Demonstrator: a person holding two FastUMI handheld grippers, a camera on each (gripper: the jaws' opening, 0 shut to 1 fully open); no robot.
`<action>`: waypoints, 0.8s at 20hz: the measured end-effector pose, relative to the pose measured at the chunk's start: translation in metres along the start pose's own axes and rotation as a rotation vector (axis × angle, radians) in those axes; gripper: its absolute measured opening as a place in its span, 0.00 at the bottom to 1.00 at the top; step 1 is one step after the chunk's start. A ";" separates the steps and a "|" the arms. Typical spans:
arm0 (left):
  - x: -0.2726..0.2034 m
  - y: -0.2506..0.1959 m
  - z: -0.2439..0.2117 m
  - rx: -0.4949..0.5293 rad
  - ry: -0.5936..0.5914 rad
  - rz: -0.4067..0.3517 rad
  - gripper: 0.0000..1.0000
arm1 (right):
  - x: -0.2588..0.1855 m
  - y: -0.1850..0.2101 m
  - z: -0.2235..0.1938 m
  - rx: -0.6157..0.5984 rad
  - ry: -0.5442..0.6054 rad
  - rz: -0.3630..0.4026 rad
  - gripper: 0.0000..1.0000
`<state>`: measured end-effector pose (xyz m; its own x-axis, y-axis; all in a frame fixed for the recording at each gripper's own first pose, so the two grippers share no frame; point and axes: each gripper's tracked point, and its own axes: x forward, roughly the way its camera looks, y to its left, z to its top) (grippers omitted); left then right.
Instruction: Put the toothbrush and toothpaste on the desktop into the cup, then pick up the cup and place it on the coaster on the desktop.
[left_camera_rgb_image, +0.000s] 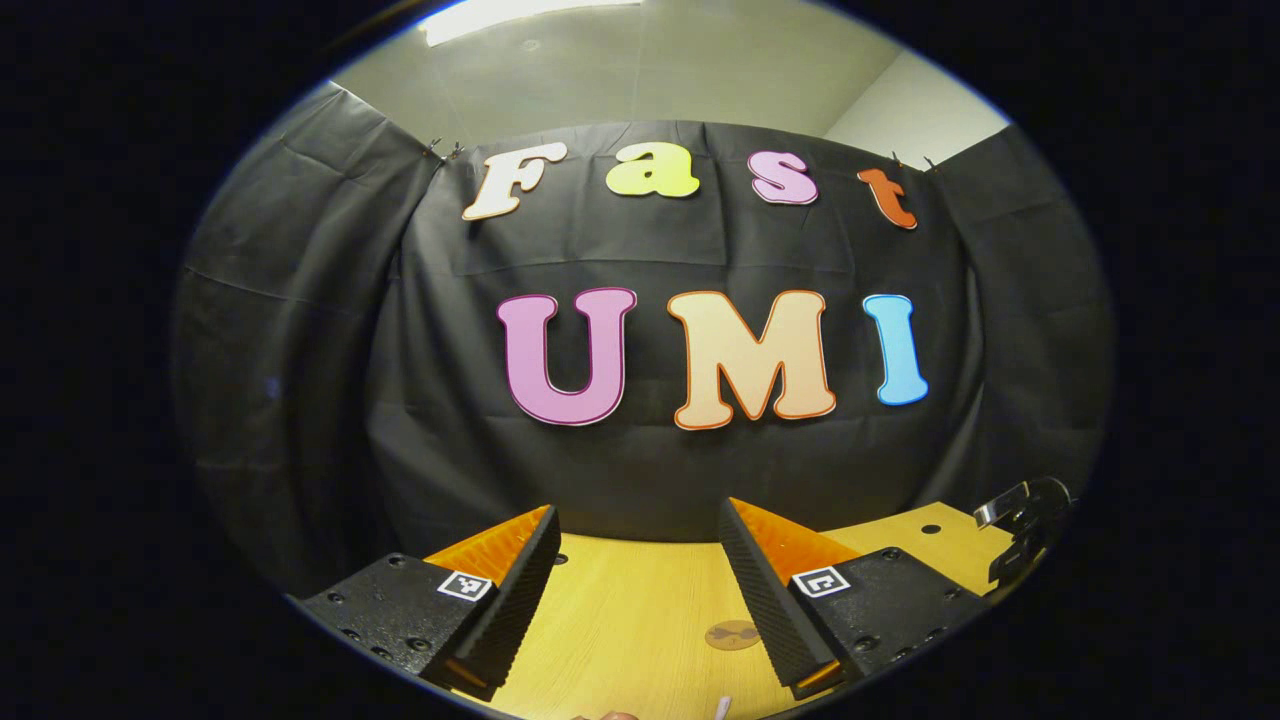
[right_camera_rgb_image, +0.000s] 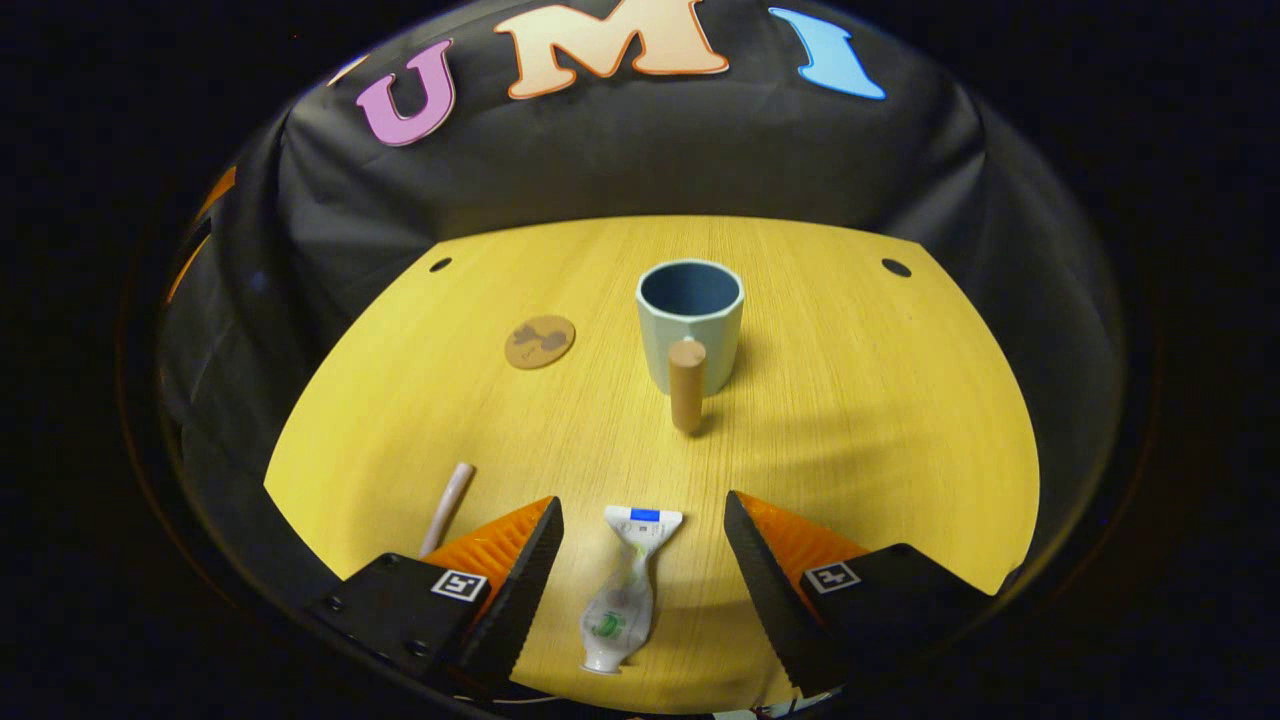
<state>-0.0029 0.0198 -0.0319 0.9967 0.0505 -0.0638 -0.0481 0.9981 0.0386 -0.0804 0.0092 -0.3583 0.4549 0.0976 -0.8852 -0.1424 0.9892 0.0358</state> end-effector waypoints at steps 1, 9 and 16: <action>-0.001 0.002 -0.003 0.002 0.008 0.002 0.93 | 0.004 0.001 -0.006 -0.009 0.024 0.000 0.94; -0.003 0.002 -0.021 0.028 0.067 0.002 0.93 | 0.035 0.002 -0.045 -0.046 0.165 -0.018 0.98; 0.000 0.001 -0.027 0.027 0.092 0.000 0.93 | 0.043 -0.001 -0.057 -0.124 0.227 -0.036 0.60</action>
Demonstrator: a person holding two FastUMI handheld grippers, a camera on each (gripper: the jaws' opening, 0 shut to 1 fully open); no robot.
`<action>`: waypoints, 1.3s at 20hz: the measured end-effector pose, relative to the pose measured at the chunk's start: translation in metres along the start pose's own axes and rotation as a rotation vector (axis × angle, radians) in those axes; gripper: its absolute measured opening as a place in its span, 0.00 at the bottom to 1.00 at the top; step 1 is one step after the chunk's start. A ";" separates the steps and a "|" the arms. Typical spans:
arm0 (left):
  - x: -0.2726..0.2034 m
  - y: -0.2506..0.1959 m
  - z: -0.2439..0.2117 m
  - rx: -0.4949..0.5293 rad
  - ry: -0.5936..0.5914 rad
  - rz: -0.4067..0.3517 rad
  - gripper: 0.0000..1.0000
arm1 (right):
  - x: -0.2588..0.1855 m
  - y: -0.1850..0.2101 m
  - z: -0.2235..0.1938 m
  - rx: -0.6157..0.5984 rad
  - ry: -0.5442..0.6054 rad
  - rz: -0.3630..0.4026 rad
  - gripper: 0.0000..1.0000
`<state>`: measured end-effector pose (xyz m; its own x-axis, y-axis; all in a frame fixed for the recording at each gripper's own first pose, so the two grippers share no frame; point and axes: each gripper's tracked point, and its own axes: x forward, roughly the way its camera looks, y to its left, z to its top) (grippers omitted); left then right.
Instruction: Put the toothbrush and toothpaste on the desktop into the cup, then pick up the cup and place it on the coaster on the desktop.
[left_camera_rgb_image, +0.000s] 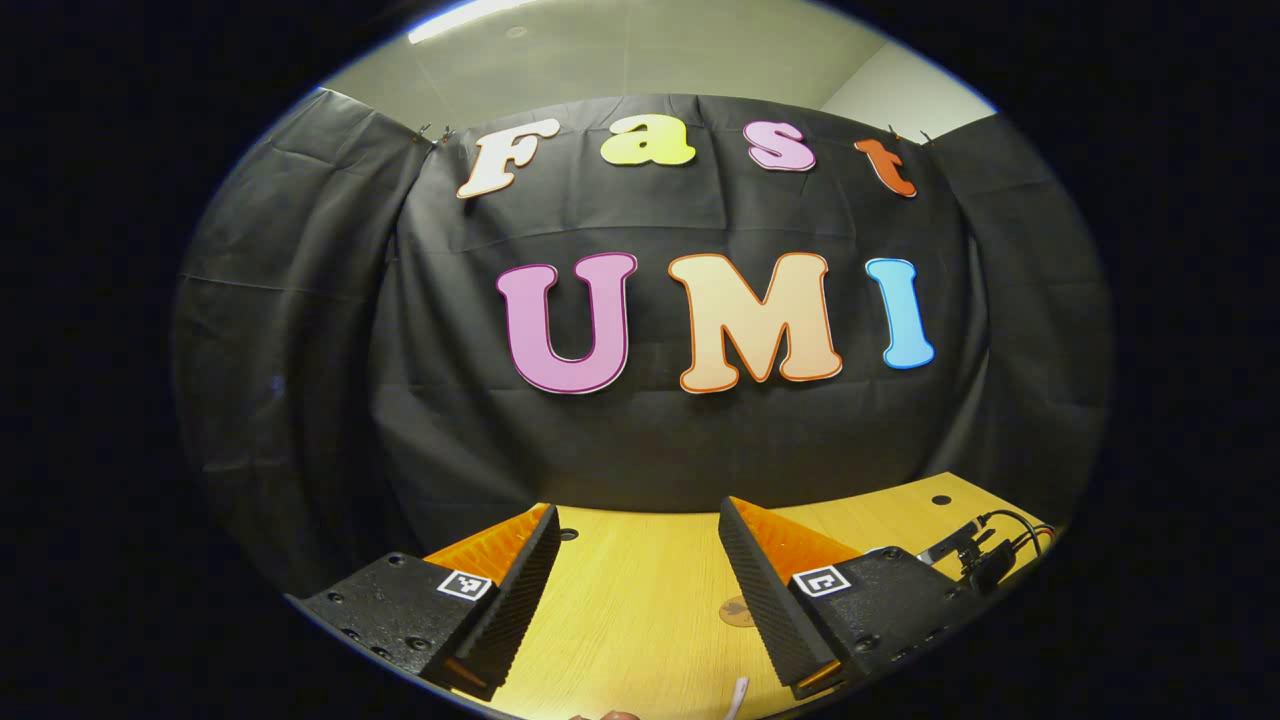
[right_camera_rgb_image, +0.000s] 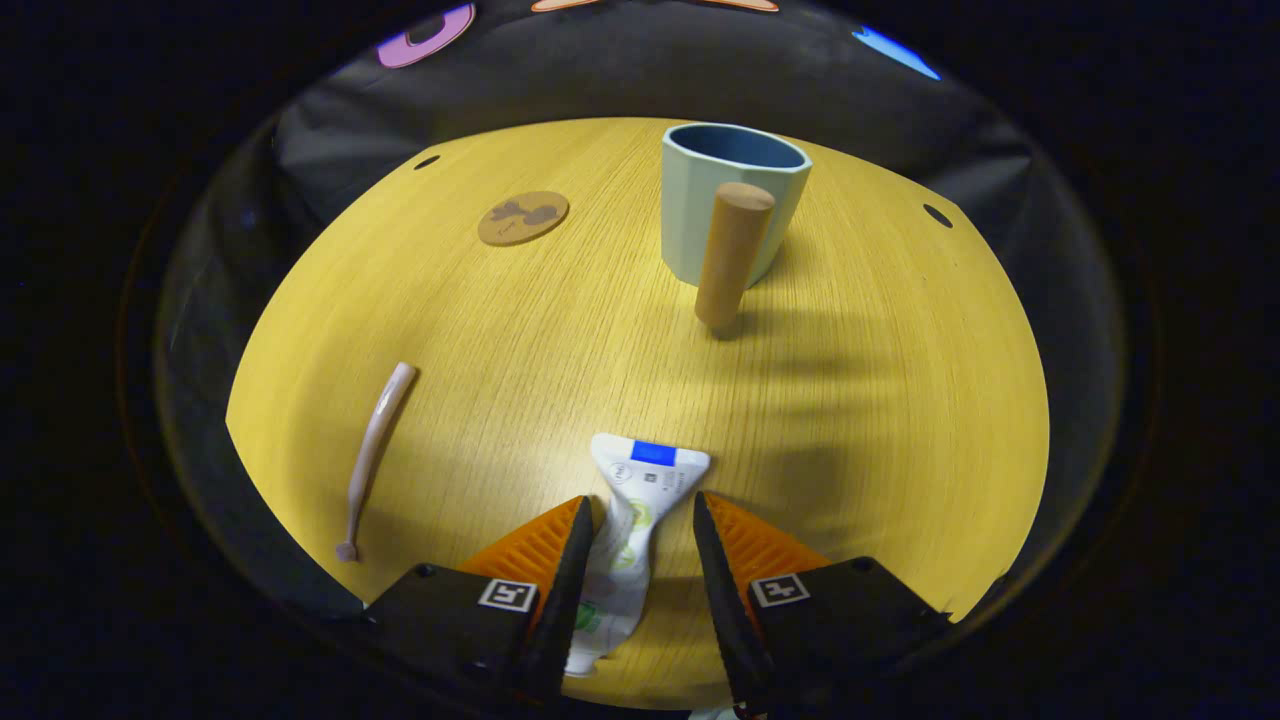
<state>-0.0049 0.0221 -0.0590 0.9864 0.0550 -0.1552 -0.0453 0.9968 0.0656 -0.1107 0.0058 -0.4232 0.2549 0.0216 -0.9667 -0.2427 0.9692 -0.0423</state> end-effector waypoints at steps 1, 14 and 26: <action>0.001 -0.001 -0.003 -0.003 0.006 -0.003 0.93 | -0.005 0.002 0.002 -0.008 0.003 0.010 0.51; 0.000 -0.064 -0.132 -0.047 0.412 -0.187 0.94 | -0.001 0.004 0.004 -0.041 -0.002 0.055 0.17; -0.039 -0.087 -0.271 0.000 0.861 -0.250 0.94 | -0.002 0.004 0.005 -0.026 -0.029 0.068 0.17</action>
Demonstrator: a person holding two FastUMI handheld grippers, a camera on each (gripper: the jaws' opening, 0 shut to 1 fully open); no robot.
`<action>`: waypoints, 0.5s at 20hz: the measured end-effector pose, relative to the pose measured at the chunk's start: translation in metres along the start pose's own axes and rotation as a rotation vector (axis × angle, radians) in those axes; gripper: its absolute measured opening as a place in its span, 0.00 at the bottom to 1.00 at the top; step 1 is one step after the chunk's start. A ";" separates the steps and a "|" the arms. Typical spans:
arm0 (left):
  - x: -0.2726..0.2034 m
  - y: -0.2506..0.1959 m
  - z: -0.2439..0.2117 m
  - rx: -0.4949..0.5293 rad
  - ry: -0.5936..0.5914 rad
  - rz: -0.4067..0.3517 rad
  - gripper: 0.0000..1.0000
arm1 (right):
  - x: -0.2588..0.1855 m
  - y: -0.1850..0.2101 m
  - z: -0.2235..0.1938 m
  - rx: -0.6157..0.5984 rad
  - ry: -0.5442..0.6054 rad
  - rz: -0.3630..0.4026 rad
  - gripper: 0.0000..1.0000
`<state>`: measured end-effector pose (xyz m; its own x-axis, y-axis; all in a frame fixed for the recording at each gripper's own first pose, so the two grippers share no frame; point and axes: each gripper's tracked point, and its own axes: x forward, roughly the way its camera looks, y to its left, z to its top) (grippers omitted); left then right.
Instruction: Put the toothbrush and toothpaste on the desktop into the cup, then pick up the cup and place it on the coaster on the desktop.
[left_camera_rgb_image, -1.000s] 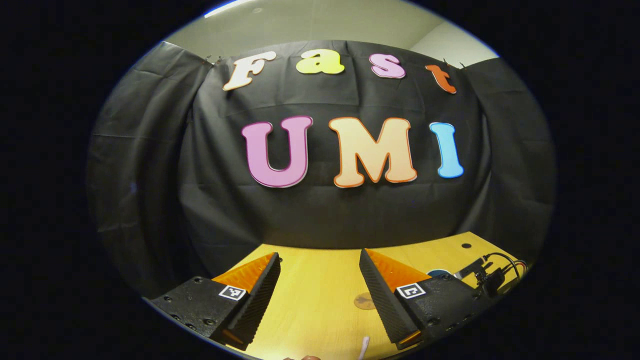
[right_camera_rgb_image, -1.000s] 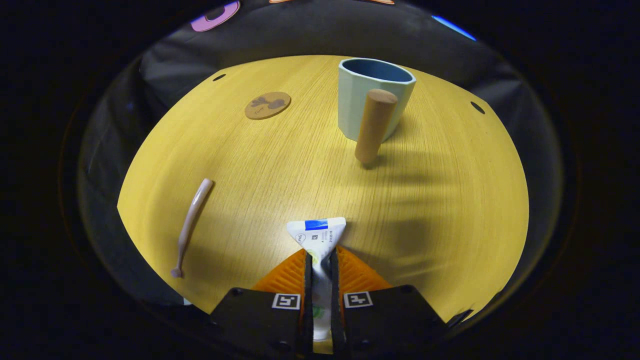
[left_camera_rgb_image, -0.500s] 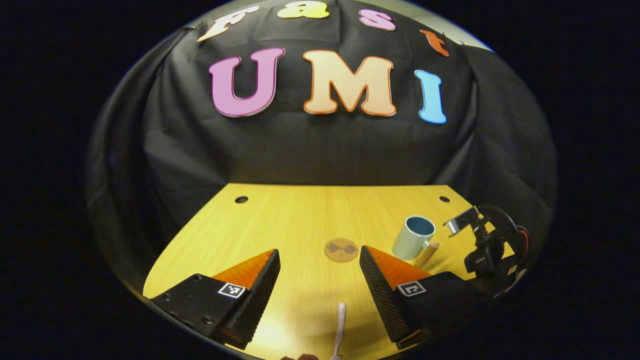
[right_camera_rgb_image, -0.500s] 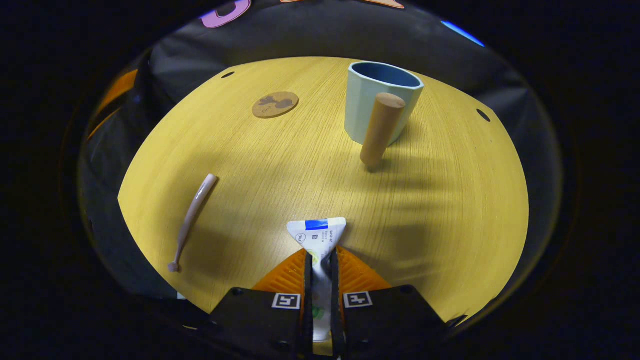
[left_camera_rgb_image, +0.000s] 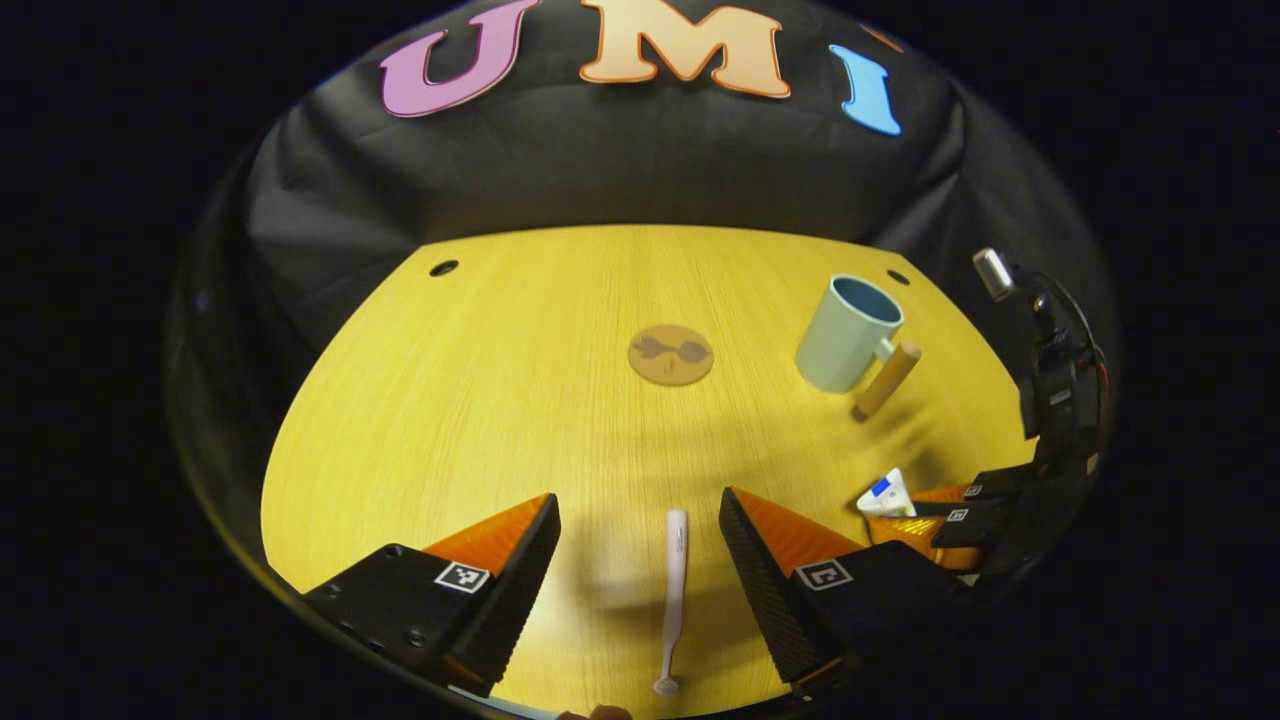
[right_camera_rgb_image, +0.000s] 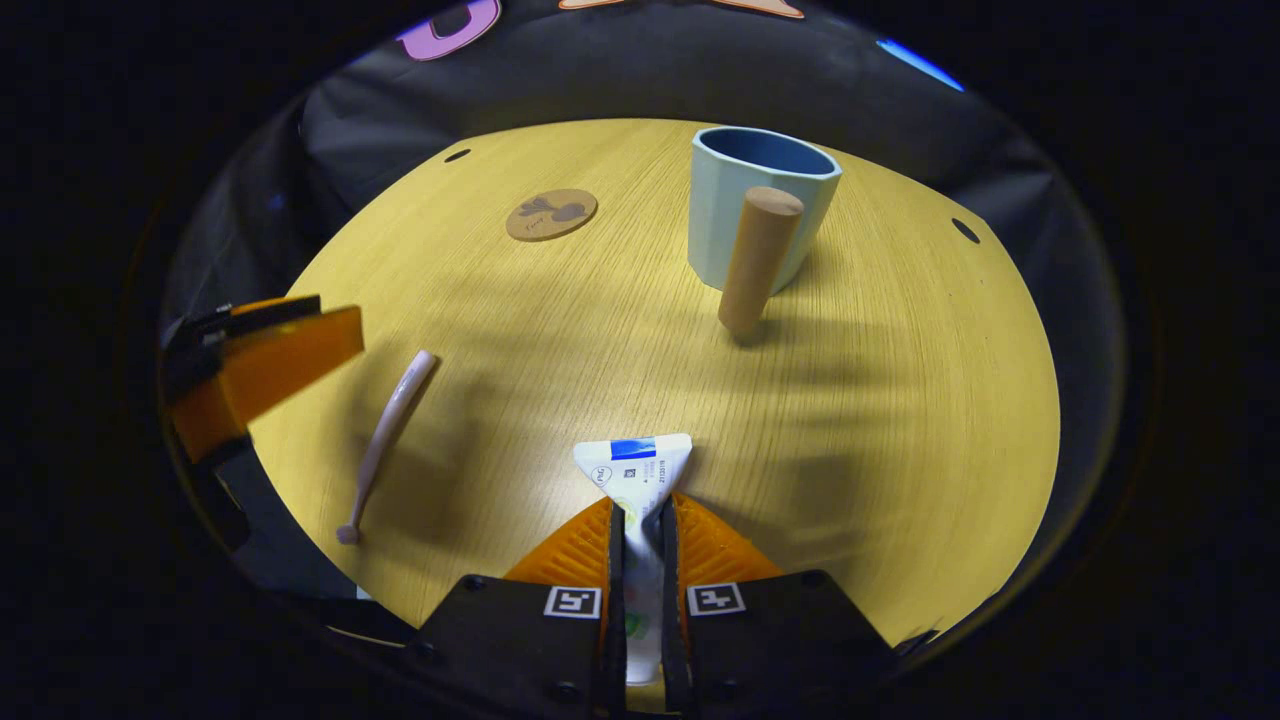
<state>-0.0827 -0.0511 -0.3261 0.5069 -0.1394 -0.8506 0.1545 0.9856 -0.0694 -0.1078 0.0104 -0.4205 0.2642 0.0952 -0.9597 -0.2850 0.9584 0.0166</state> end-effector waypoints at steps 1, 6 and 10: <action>0.005 -0.001 -0.010 0.002 0.037 -0.003 0.94 | 0.000 0.000 0.000 0.002 0.000 0.002 0.18; 0.018 -0.001 -0.042 0.052 0.183 0.012 0.95 | 0.000 0.000 0.000 -0.001 0.000 0.010 0.18; 0.025 -0.006 -0.051 0.081 0.234 0.014 0.94 | 0.000 0.000 -0.001 -0.013 0.000 0.016 0.18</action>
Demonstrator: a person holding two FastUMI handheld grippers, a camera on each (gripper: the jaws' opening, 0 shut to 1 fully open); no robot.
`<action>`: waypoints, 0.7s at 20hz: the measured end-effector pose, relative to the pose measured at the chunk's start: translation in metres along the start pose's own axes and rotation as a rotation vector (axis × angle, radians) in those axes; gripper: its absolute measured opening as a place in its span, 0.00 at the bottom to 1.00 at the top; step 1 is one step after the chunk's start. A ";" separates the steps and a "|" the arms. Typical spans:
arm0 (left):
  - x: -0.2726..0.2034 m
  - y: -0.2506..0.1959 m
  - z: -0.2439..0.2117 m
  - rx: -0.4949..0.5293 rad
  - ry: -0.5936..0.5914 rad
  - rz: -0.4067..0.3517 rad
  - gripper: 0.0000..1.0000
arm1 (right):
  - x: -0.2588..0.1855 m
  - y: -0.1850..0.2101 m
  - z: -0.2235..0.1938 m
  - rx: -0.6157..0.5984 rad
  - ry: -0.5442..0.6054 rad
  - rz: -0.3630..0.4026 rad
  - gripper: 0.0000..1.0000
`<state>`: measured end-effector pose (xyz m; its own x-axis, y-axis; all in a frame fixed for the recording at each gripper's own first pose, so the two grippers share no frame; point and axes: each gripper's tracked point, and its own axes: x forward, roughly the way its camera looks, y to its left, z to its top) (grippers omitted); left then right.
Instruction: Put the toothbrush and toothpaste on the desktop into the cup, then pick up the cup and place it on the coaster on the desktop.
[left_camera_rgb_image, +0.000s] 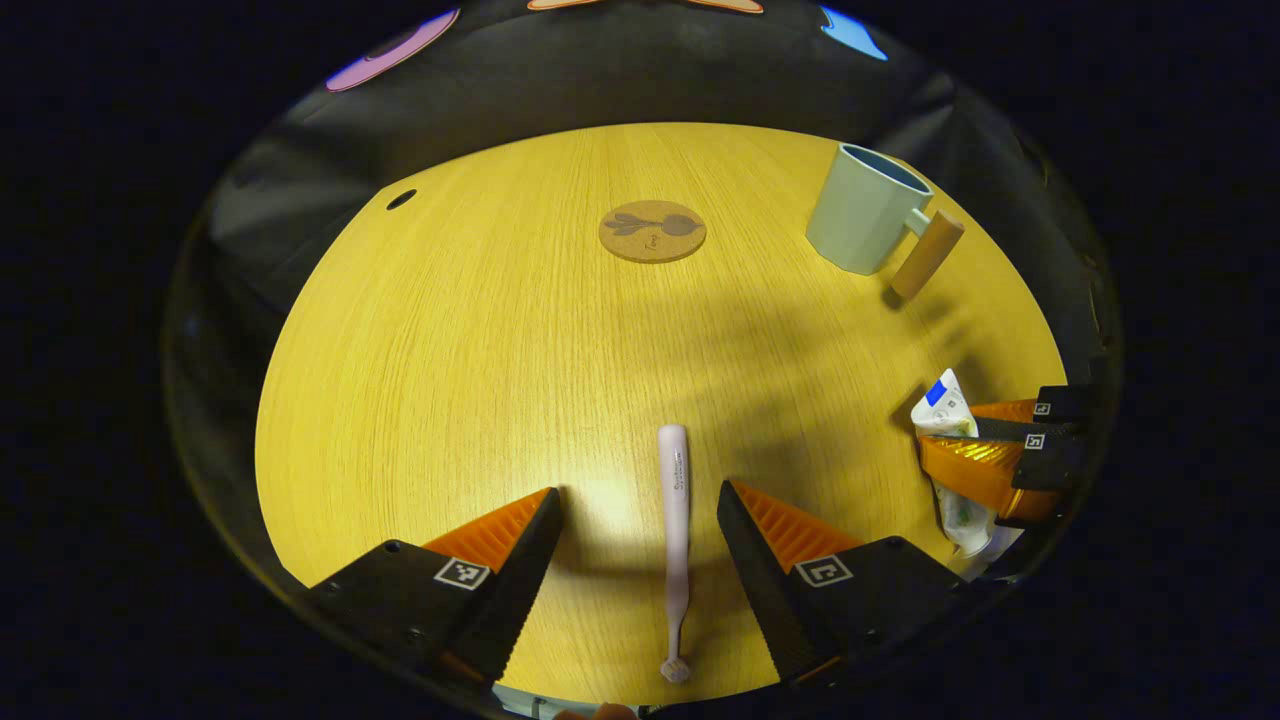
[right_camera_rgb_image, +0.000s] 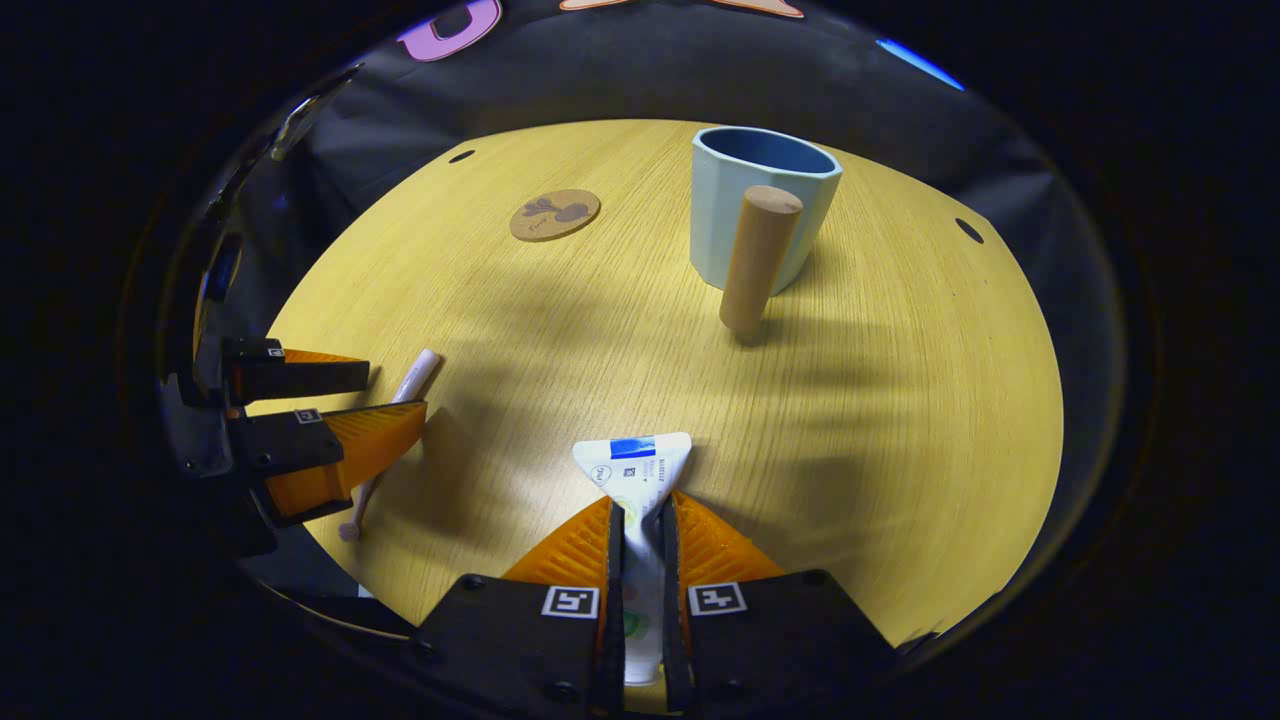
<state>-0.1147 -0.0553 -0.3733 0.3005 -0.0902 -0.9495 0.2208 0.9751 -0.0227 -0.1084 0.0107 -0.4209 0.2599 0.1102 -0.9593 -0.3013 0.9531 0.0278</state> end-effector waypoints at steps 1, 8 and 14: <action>-0.002 -0.001 0.000 0.000 0.012 -0.003 0.92 | 0.000 0.000 0.000 -0.002 0.000 0.001 0.18; 0.000 -0.005 -0.002 -0.038 0.119 -0.021 0.92 | 0.000 0.000 0.000 0.002 0.002 0.014 0.18; 0.003 -0.015 0.001 0.021 0.134 -0.055 0.59 | 0.000 0.000 0.000 0.002 0.005 0.021 0.18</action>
<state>-0.1164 -0.0700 -0.3751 0.1606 -0.1142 -0.9804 0.2537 0.9647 -0.0708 -0.1085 0.0103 -0.4215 0.2489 0.1285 -0.9600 -0.3045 0.9513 0.0484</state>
